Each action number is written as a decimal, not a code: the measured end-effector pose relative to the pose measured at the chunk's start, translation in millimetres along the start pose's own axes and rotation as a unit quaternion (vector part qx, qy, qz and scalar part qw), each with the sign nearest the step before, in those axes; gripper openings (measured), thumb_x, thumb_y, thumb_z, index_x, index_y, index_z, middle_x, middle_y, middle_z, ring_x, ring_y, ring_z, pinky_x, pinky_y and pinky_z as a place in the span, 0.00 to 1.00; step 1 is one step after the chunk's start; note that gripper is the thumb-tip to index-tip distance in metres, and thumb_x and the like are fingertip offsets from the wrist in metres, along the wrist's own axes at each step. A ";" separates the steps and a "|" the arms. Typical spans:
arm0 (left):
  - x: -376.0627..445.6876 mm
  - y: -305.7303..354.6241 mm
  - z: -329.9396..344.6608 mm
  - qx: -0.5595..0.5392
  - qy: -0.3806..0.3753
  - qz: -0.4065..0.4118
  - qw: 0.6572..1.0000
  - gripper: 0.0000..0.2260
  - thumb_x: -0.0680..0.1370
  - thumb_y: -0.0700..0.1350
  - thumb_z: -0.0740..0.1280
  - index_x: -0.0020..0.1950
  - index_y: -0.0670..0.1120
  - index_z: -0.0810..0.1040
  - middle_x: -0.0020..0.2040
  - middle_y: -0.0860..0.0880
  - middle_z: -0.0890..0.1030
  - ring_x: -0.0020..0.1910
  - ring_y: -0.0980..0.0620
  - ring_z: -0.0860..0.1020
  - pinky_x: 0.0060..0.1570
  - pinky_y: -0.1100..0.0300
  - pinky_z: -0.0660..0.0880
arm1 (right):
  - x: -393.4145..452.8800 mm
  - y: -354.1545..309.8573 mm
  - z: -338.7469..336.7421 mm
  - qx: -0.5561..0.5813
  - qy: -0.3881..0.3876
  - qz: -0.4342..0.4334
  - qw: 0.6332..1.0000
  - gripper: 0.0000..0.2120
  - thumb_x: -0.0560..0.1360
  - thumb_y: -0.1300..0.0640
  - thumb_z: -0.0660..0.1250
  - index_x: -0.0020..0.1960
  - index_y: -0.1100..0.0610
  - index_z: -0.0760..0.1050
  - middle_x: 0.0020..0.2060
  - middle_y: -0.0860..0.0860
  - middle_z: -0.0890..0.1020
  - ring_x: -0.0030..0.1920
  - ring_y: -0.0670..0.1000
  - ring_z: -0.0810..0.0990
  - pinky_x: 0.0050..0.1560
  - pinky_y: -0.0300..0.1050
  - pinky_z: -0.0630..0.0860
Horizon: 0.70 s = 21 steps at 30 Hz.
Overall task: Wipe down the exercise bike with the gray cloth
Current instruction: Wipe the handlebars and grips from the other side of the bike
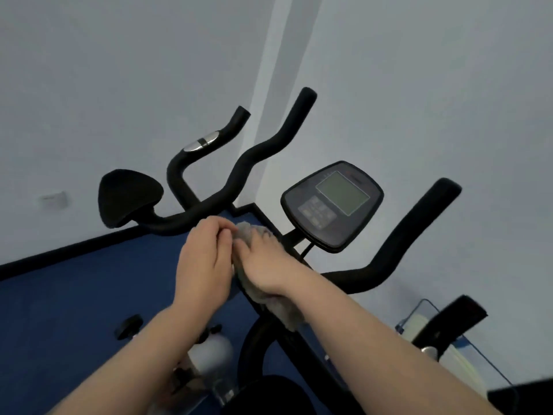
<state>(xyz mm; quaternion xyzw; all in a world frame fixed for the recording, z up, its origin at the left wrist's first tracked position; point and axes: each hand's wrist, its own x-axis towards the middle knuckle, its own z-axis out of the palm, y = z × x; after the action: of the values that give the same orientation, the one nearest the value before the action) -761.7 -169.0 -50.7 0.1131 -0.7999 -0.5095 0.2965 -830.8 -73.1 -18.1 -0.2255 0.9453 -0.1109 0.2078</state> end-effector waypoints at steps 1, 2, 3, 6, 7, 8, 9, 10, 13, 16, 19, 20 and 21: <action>6.5 3.2 2.1 0.003 -0.020 0.002 1.000 0.08 0.82 0.44 0.57 0.50 0.55 0.74 0.46 0.59 0.76 0.47 0.61 0.74 0.43 0.61 0.70 | -4.9 2.1 1.9 -0.021 -0.017 -0.012 1.000 0.31 0.82 0.42 0.41 0.79 0.59 0.48 0.78 0.61 0.51 0.78 0.60 0.50 0.76 0.58 0.52; 11.8 6.0 4.5 0.005 -0.031 0.001 1.000 0.08 0.83 0.45 0.57 0.50 0.55 0.74 0.46 0.59 0.76 0.47 0.61 0.74 0.43 0.62 0.69 | -7.0 3.9 0.1 -0.032 -0.026 -0.020 0.999 0.30 0.82 0.43 0.41 0.79 0.58 0.49 0.78 0.61 0.52 0.77 0.61 0.52 0.75 0.59 0.54; 14.9 8.5 6.3 0.008 -0.037 -0.003 0.999 0.08 0.83 0.46 0.56 0.50 0.55 0.74 0.46 0.58 0.76 0.46 0.61 0.74 0.41 0.62 0.69 | -5.9 5.2 -5.2 -0.031 -0.025 -0.016 0.999 0.28 0.83 0.44 0.42 0.78 0.57 0.54 0.77 0.61 0.57 0.76 0.61 0.57 0.74 0.57 0.58; 18.0 13.2 8.5 0.031 -0.048 -0.001 0.998 0.07 0.83 0.48 0.57 0.50 0.54 0.74 0.45 0.58 0.77 0.45 0.60 0.75 0.40 0.58 0.70 | -1.0 8.0 -31.1 -0.041 0.021 0.039 0.998 0.19 0.84 0.51 0.52 0.68 0.60 0.71 0.64 0.60 0.74 0.63 0.60 0.74 0.58 0.47 0.72; 19.0 15.2 7.9 0.031 -0.055 0.006 0.998 0.07 0.83 0.49 0.57 0.50 0.55 0.74 0.44 0.58 0.76 0.44 0.60 0.75 0.39 0.57 0.70 | -1.4 12.4 -39.4 -0.027 0.037 0.053 0.998 0.18 0.84 0.52 0.53 0.63 0.62 0.74 0.60 0.59 0.77 0.60 0.60 0.76 0.53 0.46 0.71; 21.2 17.9 7.7 0.027 -0.063 0.012 0.998 0.07 0.82 0.49 0.57 0.50 0.55 0.73 0.43 0.58 0.76 0.43 0.61 0.74 0.38 0.58 0.70 | -3.4 19.3 -47.3 0.013 0.050 0.064 0.997 0.18 0.84 0.51 0.54 0.60 0.62 0.75 0.56 0.59 0.78 0.58 0.60 0.77 0.50 0.45 0.71; 24.0 20.7 8.4 0.026 -0.069 0.017 0.997 0.06 0.82 0.50 0.56 0.50 0.56 0.73 0.41 0.58 0.75 0.41 0.62 0.74 0.36 0.58 0.70 | -6.4 27.4 -54.7 0.085 0.062 0.084 0.991 0.19 0.83 0.50 0.54 0.57 0.63 0.76 0.54 0.59 0.79 0.58 0.60 0.77 0.51 0.45 0.72; 27.6 23.4 10.3 0.031 -0.072 0.022 0.997 0.07 0.82 0.50 0.56 0.50 0.56 0.73 0.39 0.58 0.75 0.40 0.62 0.74 0.34 0.59 0.70 | -10.8 36.0 -62.2 0.168 0.079 0.105 0.977 0.20 0.83 0.50 0.54 0.58 0.63 0.76 0.55 0.60 0.80 0.57 0.60 0.77 0.55 0.48 0.73; 38.4 27.8 16.9 0.068 -0.097 0.017 0.993 0.07 0.83 0.49 0.57 0.48 0.55 0.73 0.38 0.57 0.75 0.36 0.59 0.75 0.34 0.59 0.72 | -22.4 61.2 -82.6 0.269 0.195 0.145 0.932 0.20 0.83 0.48 0.53 0.60 0.61 0.76 0.57 0.59 0.80 0.58 0.59 0.78 0.62 0.57 0.73; 42.2 21.8 21.6 0.139 -0.149 0.007 0.979 0.06 0.82 0.51 0.58 0.47 0.55 0.73 0.43 0.58 0.76 0.40 0.59 0.74 0.36 0.60 0.69 | -23.4 75.3 -93.6 0.184 0.309 0.132 0.924 0.21 0.83 0.47 0.50 0.68 0.57 0.71 0.64 0.56 0.76 0.64 0.57 0.74 0.65 0.49 0.69; 39.7 20.3 22.9 0.190 -0.162 0.040 0.967 0.07 0.81 0.53 0.58 0.48 0.55 0.73 0.41 0.59 0.74 0.44 0.58 0.71 0.38 0.59 0.68 | -7.1 85.6 -98.4 0.034 0.305 0.100 0.947 0.28 0.84 0.49 0.48 0.79 0.59 0.46 0.79 0.56 0.52 0.78 0.54 0.50 0.76 0.49 0.51; 39.8 20.9 22.6 0.200 -0.164 0.046 0.965 0.07 0.81 0.53 0.57 0.47 0.55 0.74 0.41 0.58 0.74 0.45 0.58 0.71 0.38 0.59 0.69 | 2.2 89.3 -96.9 -0.043 0.265 0.109 0.957 0.29 0.84 0.50 0.47 0.79 0.59 0.41 0.79 0.56 0.45 0.79 0.53 0.44 0.77 0.51 0.46; 39.8 21.4 22.3 0.206 -0.169 0.050 0.963 0.08 0.81 0.53 0.57 0.47 0.55 0.74 0.41 0.58 0.74 0.45 0.57 0.70 0.39 0.59 0.69 | 11.8 94.6 -92.6 -0.113 0.219 0.123 0.961 0.29 0.84 0.49 0.45 0.79 0.58 0.37 0.79 0.55 0.41 0.78 0.54 0.39 0.77 0.53 0.43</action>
<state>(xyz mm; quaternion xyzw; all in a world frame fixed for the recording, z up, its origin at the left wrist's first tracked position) -804.1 -161.8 -24.4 0.0437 -0.9306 -0.3296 0.1528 -917.4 14.7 31.4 -0.0997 0.9946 -0.0237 -0.0188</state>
